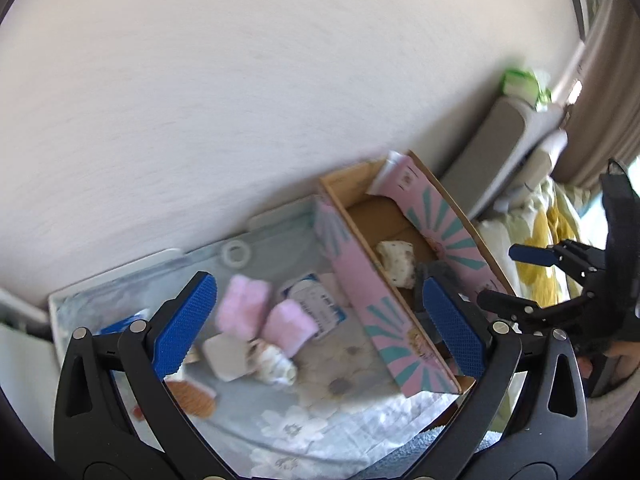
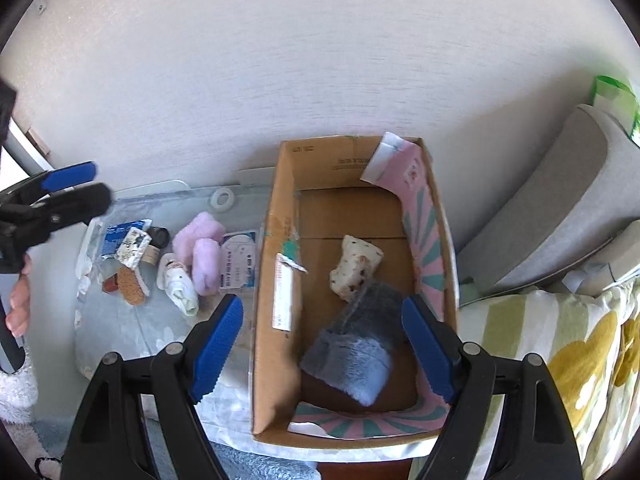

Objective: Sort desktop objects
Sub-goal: 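Move both tools back over the tray of items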

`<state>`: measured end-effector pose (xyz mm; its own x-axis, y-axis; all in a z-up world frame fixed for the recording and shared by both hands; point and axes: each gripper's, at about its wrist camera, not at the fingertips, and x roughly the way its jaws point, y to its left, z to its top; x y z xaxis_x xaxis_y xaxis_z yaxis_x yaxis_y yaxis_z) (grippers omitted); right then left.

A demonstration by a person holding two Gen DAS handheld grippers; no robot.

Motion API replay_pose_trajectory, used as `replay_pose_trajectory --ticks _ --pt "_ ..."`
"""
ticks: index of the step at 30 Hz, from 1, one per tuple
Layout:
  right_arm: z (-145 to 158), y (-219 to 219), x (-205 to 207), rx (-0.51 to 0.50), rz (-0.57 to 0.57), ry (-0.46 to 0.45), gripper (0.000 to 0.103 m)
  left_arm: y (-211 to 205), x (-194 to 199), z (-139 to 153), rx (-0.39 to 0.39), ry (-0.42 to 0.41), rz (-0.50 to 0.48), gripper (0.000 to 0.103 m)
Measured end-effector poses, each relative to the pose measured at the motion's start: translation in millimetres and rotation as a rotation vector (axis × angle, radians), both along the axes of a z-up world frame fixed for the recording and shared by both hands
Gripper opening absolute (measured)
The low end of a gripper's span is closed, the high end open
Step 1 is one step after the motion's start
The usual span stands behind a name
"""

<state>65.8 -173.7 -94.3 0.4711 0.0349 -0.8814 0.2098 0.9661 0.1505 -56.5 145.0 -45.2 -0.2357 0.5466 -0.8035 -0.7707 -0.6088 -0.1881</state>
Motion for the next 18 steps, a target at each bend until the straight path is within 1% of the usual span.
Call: replay_pose_trajectory --ticks 2,4,9,11,14,16,18 --pt "2.8 6.3 3.9 -0.007 0.007 -0.007 0.079 -17.7 -4.0 5.2 0.005 0.019 0.034 0.103" --pt "7.6 13.3 7.3 -0.036 0.016 -0.02 0.079 -35.5 -8.0 6.9 -0.034 0.051 0.077 0.103" --pt "22.8 31.8 20.5 -0.087 0.053 -0.075 0.079 -80.2 -8.7 11.9 -0.05 0.14 0.159 0.103" --pt "27.9 38.7 27.7 -0.122 0.053 -0.101 0.079 -98.1 -9.5 14.2 -0.055 0.145 0.179 0.103" --pt "33.5 47.7 36.6 -0.155 0.064 -0.141 0.079 -125.2 -10.7 18.1 -0.014 0.139 0.176 0.103" --pt "36.5 54.0 43.1 -0.159 0.068 -0.15 0.079 -141.1 -13.6 18.7 0.003 0.134 0.186 0.103" --pt "38.2 59.7 51.2 -0.124 0.085 -0.125 0.079 -154.0 -16.0 16.1 -0.015 0.133 0.214 0.103"
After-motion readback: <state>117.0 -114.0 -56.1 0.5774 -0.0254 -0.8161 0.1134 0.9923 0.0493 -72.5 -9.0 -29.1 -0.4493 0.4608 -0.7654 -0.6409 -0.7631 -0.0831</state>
